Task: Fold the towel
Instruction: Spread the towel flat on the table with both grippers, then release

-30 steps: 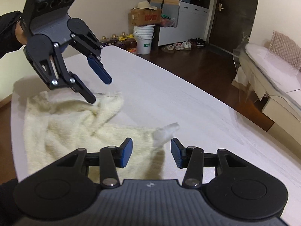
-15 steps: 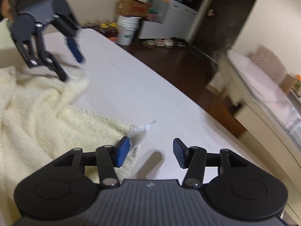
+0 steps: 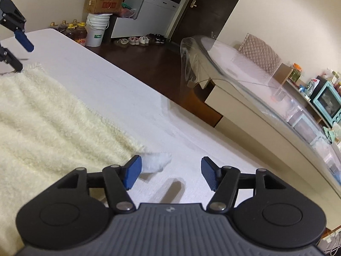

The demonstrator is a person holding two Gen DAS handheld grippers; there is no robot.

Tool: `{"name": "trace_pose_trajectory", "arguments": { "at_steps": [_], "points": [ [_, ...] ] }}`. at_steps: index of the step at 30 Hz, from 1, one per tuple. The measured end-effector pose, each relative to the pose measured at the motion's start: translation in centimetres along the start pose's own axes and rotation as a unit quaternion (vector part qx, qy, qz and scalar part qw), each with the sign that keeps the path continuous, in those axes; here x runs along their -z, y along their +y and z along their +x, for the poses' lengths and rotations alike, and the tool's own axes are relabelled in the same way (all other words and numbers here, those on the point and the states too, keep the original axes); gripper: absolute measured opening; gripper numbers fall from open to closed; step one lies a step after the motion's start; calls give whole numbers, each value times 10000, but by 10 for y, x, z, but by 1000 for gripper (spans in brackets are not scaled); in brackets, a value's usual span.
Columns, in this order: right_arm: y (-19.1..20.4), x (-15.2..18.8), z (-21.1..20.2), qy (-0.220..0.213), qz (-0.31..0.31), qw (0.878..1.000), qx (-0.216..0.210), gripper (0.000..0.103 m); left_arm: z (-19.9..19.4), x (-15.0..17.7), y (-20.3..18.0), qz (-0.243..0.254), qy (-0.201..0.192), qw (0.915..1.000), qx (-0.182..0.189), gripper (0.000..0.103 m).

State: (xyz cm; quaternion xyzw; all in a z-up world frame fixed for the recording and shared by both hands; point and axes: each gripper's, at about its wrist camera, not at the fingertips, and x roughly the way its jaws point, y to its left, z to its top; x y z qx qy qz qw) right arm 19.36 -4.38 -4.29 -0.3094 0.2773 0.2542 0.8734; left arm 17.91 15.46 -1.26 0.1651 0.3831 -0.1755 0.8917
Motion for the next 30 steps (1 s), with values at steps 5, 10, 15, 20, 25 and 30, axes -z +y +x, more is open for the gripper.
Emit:
{"name": "trace_pose_trajectory", "arguments": {
  "at_steps": [5, 10, 15, 20, 25, 30],
  "points": [
    [-1, 6, 2, -27, -21, 10000, -11, 64, 12, -9, 3, 63, 63, 9998, -157, 54],
    [-14, 12, -9, -178, 73, 9998, -34, 64, 19, -11, -3, 211, 89, 9996, -176, 54],
    [-20, 0, 7, -156, -31, 9996, -231, 64, 25, -9, -6, 319, 138, 9972, -665, 57],
    [-17, -8, 18, -237, 32, 9992, -327, 65, 27, -6, 3, 47, 91, 9953, -965, 67],
    [-28, -10, 1, -331, 523, 9955, -717, 65, 13, -3, 2, -134, 26, 9945, -1040, 62],
    [-42, 10, -50, -452, 1123, 9744, -1893, 64, -26, 9, -10, -114, -155, 9991, -367, 67]
  ]
}}
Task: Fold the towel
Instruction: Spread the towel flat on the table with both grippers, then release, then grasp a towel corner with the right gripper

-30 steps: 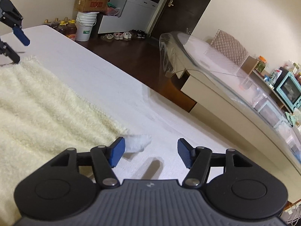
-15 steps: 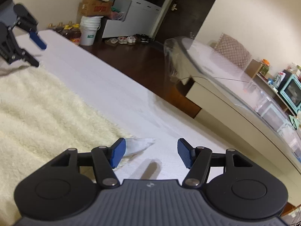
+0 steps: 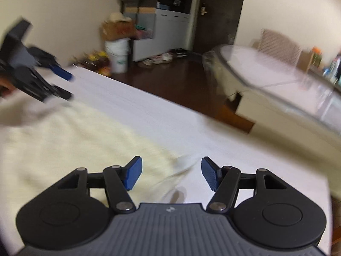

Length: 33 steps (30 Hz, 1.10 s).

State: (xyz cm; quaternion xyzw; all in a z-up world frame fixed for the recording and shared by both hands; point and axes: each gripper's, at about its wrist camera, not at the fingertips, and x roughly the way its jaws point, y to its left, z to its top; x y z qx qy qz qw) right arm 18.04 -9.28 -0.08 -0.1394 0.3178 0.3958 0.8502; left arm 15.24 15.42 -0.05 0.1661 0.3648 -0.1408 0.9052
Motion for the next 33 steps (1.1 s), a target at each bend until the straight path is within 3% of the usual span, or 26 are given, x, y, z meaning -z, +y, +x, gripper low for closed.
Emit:
{"name": "trace_pose_trajectory", "arguments": {
  "at_steps": [2, 5, 12, 14, 18, 22, 26, 31, 33],
  "points": [
    [6, 15, -26, 26, 168, 9973, -721, 60, -12, 5, -4, 7, -24, 9992, 391, 68],
    [20, 36, -52, 104, 52, 9928, -1190, 56, -35, 17, -15, 98, -38, 9947, 1027, 70],
    [40, 73, -66, 450, -328, 9920, -1130, 52, -53, 33, -34, 374, 37, 9875, 1530, 70],
    [39, 78, -63, 433, -341, 9922, -1116, 47, -52, 32, -34, 391, 19, 9877, 1514, 70],
    [36, 82, -61, 321, -286, 9927, -1128, 10, -51, 28, -28, 250, -85, 9918, 1248, 79],
    [52, 86, -69, 211, -690, 9905, -1169, 7, -47, 20, -18, 132, -103, 9965, 822, 81],
    [70, 90, -86, 132, -1185, 9869, -1086, 7, -31, 13, -19, 526, 115, 9974, 474, 81],
    [74, 96, -93, 92, -1142, 9874, -1094, 7, -11, 8, -24, 770, 401, 9945, 589, 81],
    [75, 98, -92, 105, -1054, 9880, -1125, 7, -11, 8, -25, 765, 507, 9917, 901, 79]
  ]
}}
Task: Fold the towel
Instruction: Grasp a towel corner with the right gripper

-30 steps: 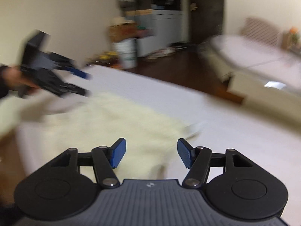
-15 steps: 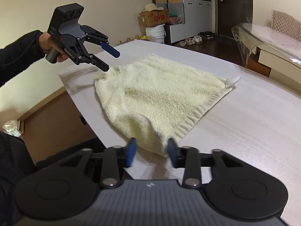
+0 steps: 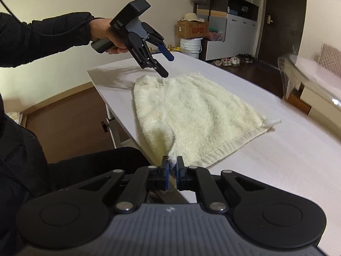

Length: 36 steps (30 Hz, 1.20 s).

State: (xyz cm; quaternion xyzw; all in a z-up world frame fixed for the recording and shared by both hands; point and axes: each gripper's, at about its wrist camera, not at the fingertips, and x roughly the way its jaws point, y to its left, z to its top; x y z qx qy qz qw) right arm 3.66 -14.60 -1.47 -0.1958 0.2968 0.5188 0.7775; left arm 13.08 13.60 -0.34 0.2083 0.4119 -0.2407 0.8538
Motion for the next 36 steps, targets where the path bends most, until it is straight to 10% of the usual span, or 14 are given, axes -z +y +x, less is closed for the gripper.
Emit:
{"name": "trace_pose_trajectory", "arguments": {
  "at_steps": [9, 20, 36],
  "points": [
    [-4, -1, 4, -52, 115, 9999, -21, 7, -44, 43, -28, 982, 591, 9791, 1679, 80],
    [1, -7, 10, -107, -83, 9997, -197, 7, -49, 41, -13, 0, -596, 9982, 82, 87],
    [5, 2, 10, -262, 39, 9996, 91, 7, 104, -135, -95, 888, -924, 9917, 77, 88]
  ]
}}
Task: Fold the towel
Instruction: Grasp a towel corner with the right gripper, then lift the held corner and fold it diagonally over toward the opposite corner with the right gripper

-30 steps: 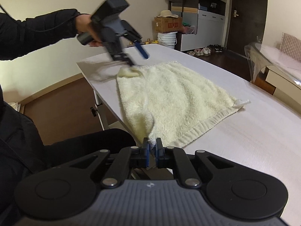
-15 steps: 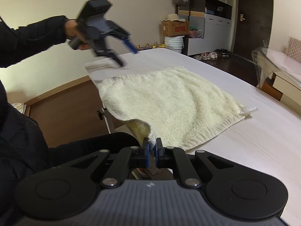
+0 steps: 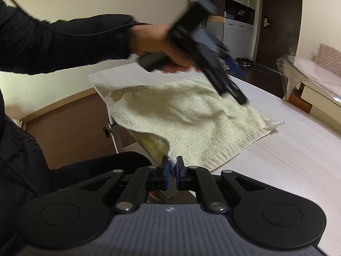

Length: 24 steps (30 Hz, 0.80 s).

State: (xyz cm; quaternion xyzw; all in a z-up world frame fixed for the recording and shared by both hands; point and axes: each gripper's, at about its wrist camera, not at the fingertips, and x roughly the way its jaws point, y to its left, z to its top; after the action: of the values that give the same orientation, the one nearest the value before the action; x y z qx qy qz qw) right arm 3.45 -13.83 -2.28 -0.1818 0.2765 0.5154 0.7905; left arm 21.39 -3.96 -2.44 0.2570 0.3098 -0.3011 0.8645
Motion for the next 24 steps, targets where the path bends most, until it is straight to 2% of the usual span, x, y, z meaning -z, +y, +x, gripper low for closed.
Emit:
{"name": "trace_pose_trajectory", "arguments": {
  "at_steps": [5, 7, 15, 20, 21, 24],
  "points": [
    [-7, 1, 2, -78, 51, 9999, -59, 7, 29, -14, -11, 307, 126, 9992, -207, 88],
    [-10, 1, 3, -103, 41, 9999, -76, 7, 37, -15, -13, 396, 178, 9986, -288, 91],
    [-33, 0, 9, -279, 153, 9995, 11, 7, 55, -24, 7, 124, 170, 9981, -572, 93],
    [-35, -4, 11, -260, -3, 9997, -8, 7, 54, -25, 15, -108, 197, 9983, -541, 91],
    [-32, -5, 11, -239, -68, 9997, -15, 7, 49, -24, 17, -160, 190, 9982, -554, 87],
    [-23, -8, 7, -164, -279, 9995, -23, 6, 14, -13, 24, -424, 42, 9980, -461, 87]
  ]
}}
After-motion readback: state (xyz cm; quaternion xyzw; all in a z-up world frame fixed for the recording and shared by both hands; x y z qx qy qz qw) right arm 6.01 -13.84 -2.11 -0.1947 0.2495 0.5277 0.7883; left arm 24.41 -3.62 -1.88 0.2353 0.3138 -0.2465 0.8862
